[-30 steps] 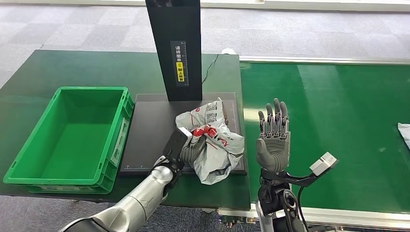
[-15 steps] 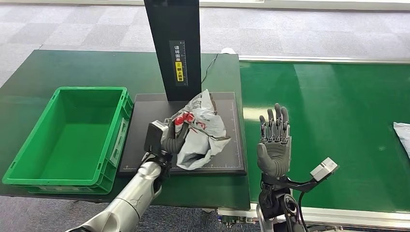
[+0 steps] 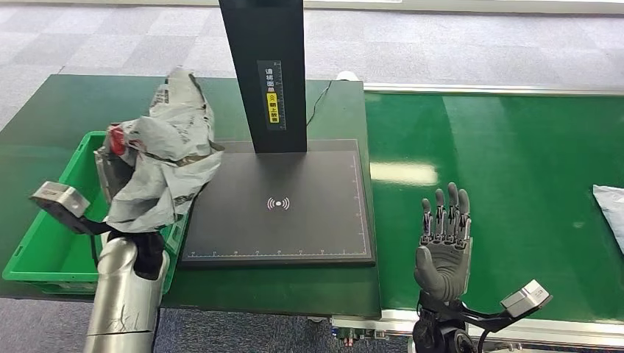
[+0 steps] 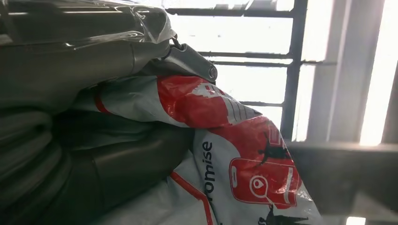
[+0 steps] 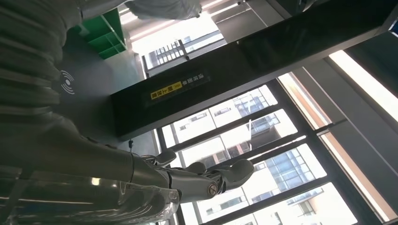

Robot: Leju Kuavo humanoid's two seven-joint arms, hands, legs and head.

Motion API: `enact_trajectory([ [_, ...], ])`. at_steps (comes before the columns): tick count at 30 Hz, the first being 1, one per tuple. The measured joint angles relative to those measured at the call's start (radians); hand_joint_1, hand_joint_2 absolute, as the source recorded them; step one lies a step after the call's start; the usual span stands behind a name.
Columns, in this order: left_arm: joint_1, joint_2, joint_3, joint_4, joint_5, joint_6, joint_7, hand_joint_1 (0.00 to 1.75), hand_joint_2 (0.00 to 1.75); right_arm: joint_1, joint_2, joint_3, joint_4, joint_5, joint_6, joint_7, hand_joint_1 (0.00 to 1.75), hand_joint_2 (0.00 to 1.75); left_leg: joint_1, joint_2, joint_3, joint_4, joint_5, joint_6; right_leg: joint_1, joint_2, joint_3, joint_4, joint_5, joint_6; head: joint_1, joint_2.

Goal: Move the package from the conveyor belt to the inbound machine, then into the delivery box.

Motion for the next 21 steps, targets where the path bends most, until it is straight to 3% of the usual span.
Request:
enact_trajectory([
  [8,-0.042,0.086,0.128,-0.060,-0.031,0.063,0.026,1.75,1.75,0.002,0.009,-0.010,-0.010,0.002,0.000,0.007,0.00,1.75,0.000,0.000,0.000,0.000,0.001,-0.001,0.000,0.000,0.000,0.001,0.000,0.000,0.000,0.000],
  [15,-0.049,0.108,0.151,-0.059,-0.050,0.084,0.030,1.75,1.75,0.002,0.013,-0.015,-0.012,0.001,0.000,0.008,0.00,1.75,0.000,0.001,0.000,0.000,0.001,-0.001,0.000,0.000,0.000,0.000,0.000,0.000,0.000,0.000],
  [21,-0.136,0.176,0.158,0.034,-0.295,0.229,0.130,1.75,1.75,-0.002,0.018,-0.017,-0.012,-0.002,0.001,0.016,0.00,1.75,0.001,0.000,0.001,0.000,0.001,-0.001,0.001,0.000,-0.001,0.001,0.001,-0.001,0.000,0.000],
])
